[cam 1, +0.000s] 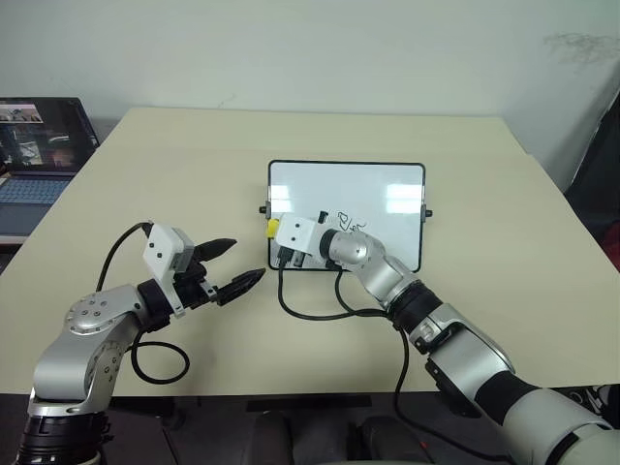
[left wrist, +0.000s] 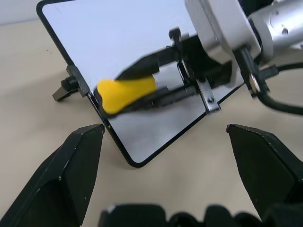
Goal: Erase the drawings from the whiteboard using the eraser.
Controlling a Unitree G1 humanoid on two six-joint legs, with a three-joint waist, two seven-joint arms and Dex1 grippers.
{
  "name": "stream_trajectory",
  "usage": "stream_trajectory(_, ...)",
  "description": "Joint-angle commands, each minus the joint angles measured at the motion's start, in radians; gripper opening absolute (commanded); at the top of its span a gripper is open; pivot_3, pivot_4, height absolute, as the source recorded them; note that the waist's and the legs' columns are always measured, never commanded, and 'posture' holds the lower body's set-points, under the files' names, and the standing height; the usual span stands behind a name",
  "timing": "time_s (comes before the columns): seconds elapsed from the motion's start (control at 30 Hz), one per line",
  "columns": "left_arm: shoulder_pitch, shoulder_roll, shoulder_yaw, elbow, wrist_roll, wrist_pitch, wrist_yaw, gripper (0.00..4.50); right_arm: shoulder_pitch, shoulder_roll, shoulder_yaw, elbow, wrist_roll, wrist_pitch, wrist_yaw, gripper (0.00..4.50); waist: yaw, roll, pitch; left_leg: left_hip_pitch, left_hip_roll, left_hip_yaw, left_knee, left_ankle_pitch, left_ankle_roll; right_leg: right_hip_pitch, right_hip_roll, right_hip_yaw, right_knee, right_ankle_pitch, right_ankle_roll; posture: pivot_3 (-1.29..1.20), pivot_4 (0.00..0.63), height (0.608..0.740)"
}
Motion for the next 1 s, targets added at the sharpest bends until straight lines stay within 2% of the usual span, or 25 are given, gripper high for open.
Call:
stream_trajectory(0.03,-0.013,0.002,0.000,-0.031,-0.004,-0.006,-0.001,4.50,0.041,-0.028,-0.015,0.001,-0.005,0.090,0.028,0.99,0.001,0.000,0.000,0.000,0.000,-0.001,0.000,0.000,0.000,0.000,0.000,0.000,0.000,0.000,0.000,0.00,0.150,0.740)
stream_trajectory(0.2,-0.009,0.000,0.001,-0.036,-0.007,-0.006,0.001,4.50,0.047,-0.047,-0.104,-0.371,0.081,0.242,0.111,0.99,0.008,-0.002,0.007,-0.006,0.000,-0.001,0.000,0.001,0.001,-0.005,0.000,-0.001,-0.001,0.000,0.000,0.00,0.150,0.740)
stream_trajectory(0.27,-0.008,0.000,0.002,-0.036,-0.008,-0.005,0.001,4.50,0.032,-0.053,-0.135,-0.430,0.091,0.276,0.094,0.99,0.008,-0.001,0.007,-0.020,0.000,-0.001,0.000,0.000,0.001,-0.012,0.000,-0.002,-0.002,0.003,-0.003,0.00,0.150,0.740)
stream_trajectory(0.33,-0.008,0.000,0.002,-0.035,-0.009,-0.004,-0.002,4.50,0.004,-0.059,-0.155,-0.424,0.079,0.268,0.052,0.99,0.008,-0.001,0.007,-0.034,-0.001,-0.001,0.001,0.001,0.000,-0.025,0.001,-0.003,0.000,0.004,-0.002,0.00,0.150,0.740)
stream_trajectory(0.4,-0.010,-0.001,-0.002,-0.034,-0.009,-0.004,-0.005,4.50,-0.030,-0.064,-0.161,-0.365,0.064,0.239,0.008,0.99,0.006,-0.001,0.008,-0.038,-0.003,0.001,-0.001,0.002,-0.003,-0.029,0.002,-0.002,-0.002,0.004,-0.002,0.00,0.150,0.740)
stream_trajectory(0.53,-0.018,-0.001,-0.008,-0.034,-0.013,-0.002,-0.011,4.50,-0.062,-0.059,-0.149,-0.246,0.055,0.184,-0.042,0.99,0.000,-0.001,0.008,-0.037,-0.002,0.004,-0.004,-0.001,-0.006,-0.029,0.003,-0.001,-0.007,0.003,-0.003,0.00,0.150,0.740)
stream_trajectory(0.67,-0.023,0.000,-0.008,-0.039,-0.016,0.000,-0.010,4.50,-0.018,-0.054,-0.112,-0.209,0.040,0.154,-0.036,0.99,0.000,-0.001,0.007,-0.036,-0.003,0.004,-0.003,-0.002,-0.004,-0.028,0.003,0.000,-0.007,0.003,-0.003,0.00,0.150,0.740)
stream_trajectory(0.83,-0.022,-0.004,-0.010,-0.055,-0.026,0.007,-0.008,4.50,0.032,-0.061,-0.098,-0.221,0.038,0.154,-0.023,0.99,0.000,-0.001,0.007,-0.034,-0.003,0.004,-0.001,-0.002,-0.003,-0.025,0.002,-0.003,-0.004,0.003,-0.003,0.00,0.150,0.740)
stream_trajectory(1.0,-0.029,-0.006,-0.014,-0.064,-0.029,0.009,-0.019,4.50,0.041,-0.061,-0.156,-0.323,0.091,0.192,-0.007,0.99,0.002,-0.001,0.008,-0.030,-0.003,0.003,-0.001,-0.001,-0.003,-0.021,0.002,-0.003,-0.004,0.003,-0.003,0.00,0.150,0.740)
